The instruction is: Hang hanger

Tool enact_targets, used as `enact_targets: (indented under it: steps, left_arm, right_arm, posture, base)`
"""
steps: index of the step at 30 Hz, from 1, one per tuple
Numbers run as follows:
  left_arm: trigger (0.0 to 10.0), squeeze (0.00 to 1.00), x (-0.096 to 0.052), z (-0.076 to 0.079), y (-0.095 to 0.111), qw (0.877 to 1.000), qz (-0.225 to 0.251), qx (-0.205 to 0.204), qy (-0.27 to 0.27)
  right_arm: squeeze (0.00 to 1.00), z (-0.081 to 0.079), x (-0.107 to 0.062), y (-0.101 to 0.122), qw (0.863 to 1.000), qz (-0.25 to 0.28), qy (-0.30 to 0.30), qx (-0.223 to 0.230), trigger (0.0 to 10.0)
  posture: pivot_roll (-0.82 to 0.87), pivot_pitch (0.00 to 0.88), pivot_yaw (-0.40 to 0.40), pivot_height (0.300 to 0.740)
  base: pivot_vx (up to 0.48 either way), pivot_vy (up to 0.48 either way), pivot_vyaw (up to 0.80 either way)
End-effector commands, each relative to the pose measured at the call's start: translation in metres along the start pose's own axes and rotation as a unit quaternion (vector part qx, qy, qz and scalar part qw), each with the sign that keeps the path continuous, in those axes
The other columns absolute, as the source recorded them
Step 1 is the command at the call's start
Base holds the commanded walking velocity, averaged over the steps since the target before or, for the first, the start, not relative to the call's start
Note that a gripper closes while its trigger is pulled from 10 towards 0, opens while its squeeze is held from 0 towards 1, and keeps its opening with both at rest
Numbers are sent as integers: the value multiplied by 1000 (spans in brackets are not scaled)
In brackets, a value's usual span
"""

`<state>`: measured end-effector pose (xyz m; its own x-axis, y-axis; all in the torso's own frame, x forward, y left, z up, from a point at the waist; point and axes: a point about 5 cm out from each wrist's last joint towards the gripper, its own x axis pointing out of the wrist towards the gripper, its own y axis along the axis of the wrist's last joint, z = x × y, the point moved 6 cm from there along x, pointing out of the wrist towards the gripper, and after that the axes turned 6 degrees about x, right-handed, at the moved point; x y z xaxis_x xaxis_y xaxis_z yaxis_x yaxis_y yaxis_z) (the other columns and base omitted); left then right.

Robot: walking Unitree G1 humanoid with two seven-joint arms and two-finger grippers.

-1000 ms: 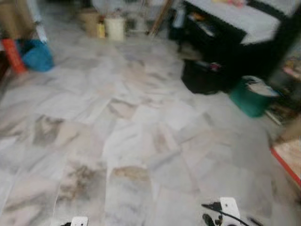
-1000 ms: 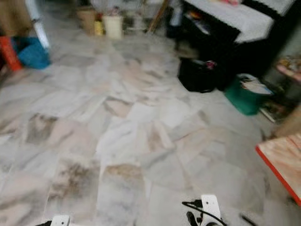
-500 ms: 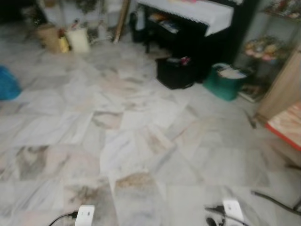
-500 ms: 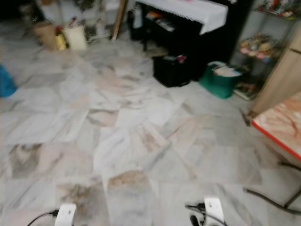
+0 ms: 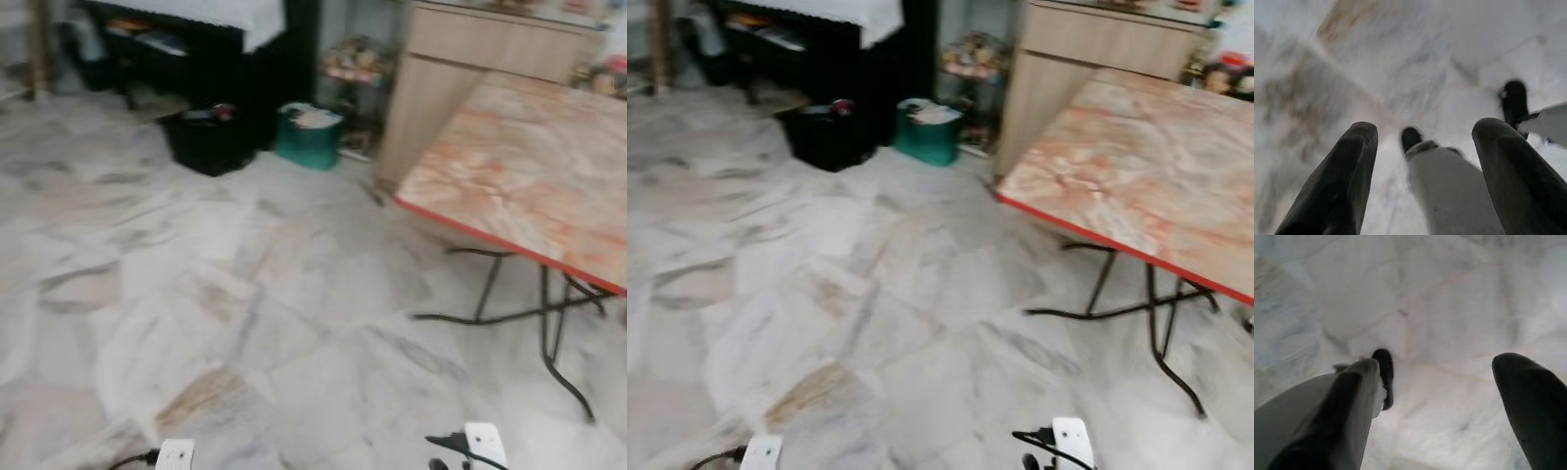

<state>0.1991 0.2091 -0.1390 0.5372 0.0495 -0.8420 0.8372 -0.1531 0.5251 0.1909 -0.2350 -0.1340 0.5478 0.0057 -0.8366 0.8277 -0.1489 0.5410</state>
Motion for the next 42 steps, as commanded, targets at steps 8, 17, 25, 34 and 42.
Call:
enact_targets:
  steps: [8, 17, 25, 34, 42]
  left_arm:
    - [10000, 0, -5, -3, -28, 999, -29, 17, 2]
    - [10000, 0, -8, -10, -33, 999, -32, 15, 4]
    - [10000, 0, -8, -16, -31, 999, -29, 14, 6]
    - [10000, 0, -7, -7, -31, 999, -29, 12, 0]
    - [10000, 0, -8, -20, -32, 999, -33, 7, 10]
  right_arm:
    - [0, -9, 3, 11, 1000, 21, 6, 2, 10000]
    - [0, -9, 3, 9, 1000, 10, 4, 8, 10000]
    - [0, -9, 3, 11, 1000, 21, 3, 8, 10000]
    - [0, -8, 3, 7, 1000, 9, 0, 6, 10000]
    - [0, -12, 3, -3, 1000, 1, 3, 6, 10000]
  posture:
    - [-50, 36, -35, 740]
    - [-52, 34, -32, 740]
    - [-51, 35, -31, 740]
    - [-48, 34, -32, 740]
    - [-40, 18, -21, 740]
  base:
    - [0, -341, 0]
    - [0, -371, -242]
    - [0, -370, -263]
    - [0, -371, -294]
    - [0, -370, -559]
